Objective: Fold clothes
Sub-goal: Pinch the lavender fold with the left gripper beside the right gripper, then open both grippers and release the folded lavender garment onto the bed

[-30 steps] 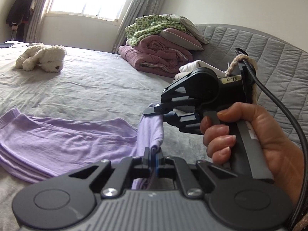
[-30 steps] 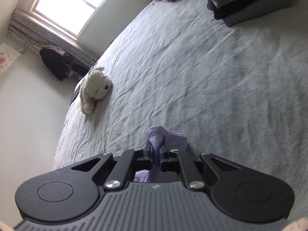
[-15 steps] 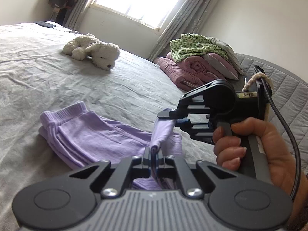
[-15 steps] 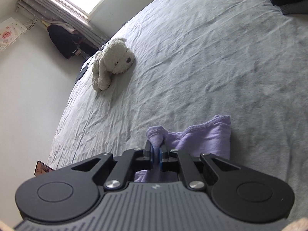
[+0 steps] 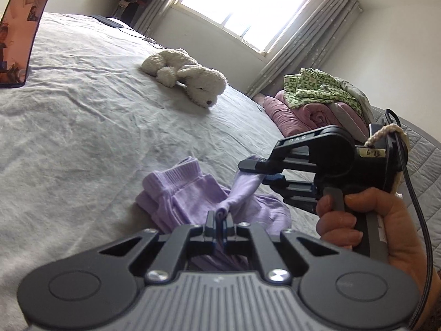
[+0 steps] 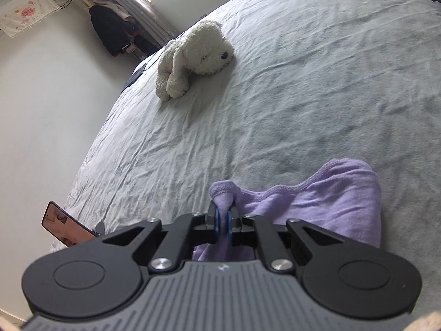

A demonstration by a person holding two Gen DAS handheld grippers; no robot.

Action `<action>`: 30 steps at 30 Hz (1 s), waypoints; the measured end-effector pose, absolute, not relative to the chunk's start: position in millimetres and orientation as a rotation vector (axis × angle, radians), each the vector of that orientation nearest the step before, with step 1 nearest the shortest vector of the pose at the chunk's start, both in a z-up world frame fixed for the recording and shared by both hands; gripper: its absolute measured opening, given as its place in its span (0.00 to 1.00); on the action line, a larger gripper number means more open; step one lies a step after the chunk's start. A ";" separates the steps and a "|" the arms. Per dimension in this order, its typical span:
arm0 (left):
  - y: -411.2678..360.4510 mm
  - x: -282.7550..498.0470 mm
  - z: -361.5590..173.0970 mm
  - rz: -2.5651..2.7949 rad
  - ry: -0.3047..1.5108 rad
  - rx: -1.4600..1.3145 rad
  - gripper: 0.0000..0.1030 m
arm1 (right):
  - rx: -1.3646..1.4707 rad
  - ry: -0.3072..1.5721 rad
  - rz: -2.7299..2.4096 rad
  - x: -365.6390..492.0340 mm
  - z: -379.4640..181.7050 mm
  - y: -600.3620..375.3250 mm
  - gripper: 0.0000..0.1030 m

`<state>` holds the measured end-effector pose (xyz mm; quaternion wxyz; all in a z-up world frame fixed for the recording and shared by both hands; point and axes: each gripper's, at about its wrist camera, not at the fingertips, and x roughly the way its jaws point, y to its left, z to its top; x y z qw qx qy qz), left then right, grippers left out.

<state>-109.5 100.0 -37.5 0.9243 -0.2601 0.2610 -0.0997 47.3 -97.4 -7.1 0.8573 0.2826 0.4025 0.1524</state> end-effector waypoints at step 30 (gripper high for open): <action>112.8 -85.5 -3.0 -0.234 0.568 -0.333 0.26 | 0.591 0.710 0.337 38.1 10.0 -117.2 0.36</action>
